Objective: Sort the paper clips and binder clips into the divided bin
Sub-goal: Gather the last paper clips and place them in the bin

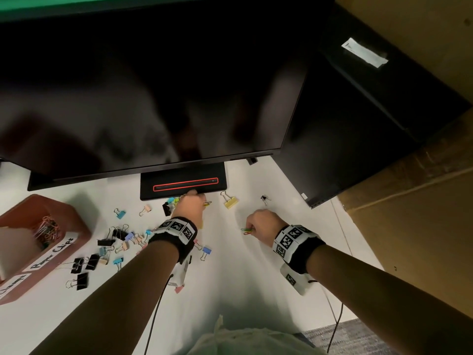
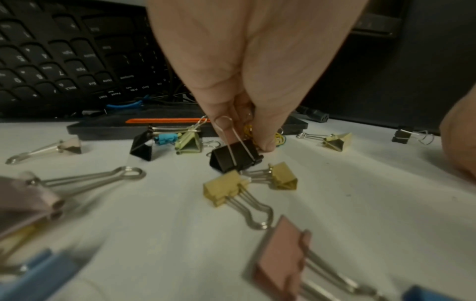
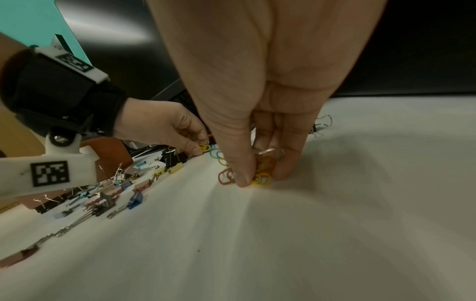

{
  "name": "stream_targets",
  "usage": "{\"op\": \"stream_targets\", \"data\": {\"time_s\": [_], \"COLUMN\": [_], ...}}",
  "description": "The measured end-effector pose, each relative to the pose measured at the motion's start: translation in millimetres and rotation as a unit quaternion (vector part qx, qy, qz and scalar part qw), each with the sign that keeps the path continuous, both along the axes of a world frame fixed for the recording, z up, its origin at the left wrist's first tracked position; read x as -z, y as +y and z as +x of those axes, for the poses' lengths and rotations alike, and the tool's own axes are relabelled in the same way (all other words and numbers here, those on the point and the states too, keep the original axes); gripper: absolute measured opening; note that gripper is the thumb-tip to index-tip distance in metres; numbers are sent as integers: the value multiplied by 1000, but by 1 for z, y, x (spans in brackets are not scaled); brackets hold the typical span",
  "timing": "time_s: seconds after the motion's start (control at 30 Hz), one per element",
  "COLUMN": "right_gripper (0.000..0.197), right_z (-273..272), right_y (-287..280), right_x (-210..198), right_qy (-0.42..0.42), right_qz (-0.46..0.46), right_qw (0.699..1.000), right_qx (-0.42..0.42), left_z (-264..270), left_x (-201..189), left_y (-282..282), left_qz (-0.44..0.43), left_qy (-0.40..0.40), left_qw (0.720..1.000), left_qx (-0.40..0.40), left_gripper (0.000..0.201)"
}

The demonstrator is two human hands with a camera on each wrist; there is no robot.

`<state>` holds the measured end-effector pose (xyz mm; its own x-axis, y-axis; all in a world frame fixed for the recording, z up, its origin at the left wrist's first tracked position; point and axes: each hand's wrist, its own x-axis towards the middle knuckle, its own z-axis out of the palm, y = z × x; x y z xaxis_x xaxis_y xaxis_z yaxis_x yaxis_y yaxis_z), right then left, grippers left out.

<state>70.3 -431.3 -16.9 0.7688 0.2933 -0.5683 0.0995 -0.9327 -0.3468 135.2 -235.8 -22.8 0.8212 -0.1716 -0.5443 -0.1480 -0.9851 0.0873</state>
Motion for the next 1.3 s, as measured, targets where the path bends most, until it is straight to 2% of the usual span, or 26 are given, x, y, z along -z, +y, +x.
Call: {"op": "stream_targets", "data": {"time_s": [0.13, 0.23, 0.4, 0.47, 0.57, 0.73, 0.87, 0.97, 1.07, 1.17, 1.23, 1.3], "right_gripper": [23, 23, 24, 24, 23, 23, 18, 15, 16, 23, 36, 41], "right_z": [-4, -8, -11, -9, 0, 26, 49, 61, 70, 74, 73, 69], "right_y": [0, -3, 0, 7, 30, 117, 229, 320, 394, 433, 438, 431], "right_x": [0, 1, -1, -5, -15, -60, -88, -96, -87, -76, -73, -75], "right_qy": [-3, 4, -5, -10, -26, -80, -132, -147, -129, -102, -86, -89], "right_qz": [7, 13, 11, 12, 36, 108, 177, 207, 198, 169, 168, 199], "right_qw": [1000, 1000, 1000, 1000, 999, 991, 973, 962, 967, 978, 979, 972], "right_qx": [3, -1, -13, -18, -11, -24, -71, -100, -92, -74, -82, -84], "left_z": [-3, -11, -26, -31, -36, -50, -61, -58, -47, -43, -45, -50], "left_x": [3, -4, -41, -63, -89, -111, -116, -110, -98, -92, -92, -97], "left_y": [3, 7, 34, 58, 113, 221, 292, 326, 349, 363, 366, 366], "left_qz": [-16, -83, -243, -262, -247, -206, -136, -135, -141, -143, -147, -180], "left_qy": [-12, -39, -151, -207, -253, -271, -234, -205, -171, -138, -137, -144], "left_qw": [1000, 995, 951, 933, 921, 911, 926, 925, 930, 936, 941, 941], "left_qx": [-10, -42, -116, -134, -166, -233, -262, -290, -293, -291, -273, -246], "left_gripper": [41, 33, 21, 20, 19, 14, 23, 24, 19, 30, 45, 49]}}
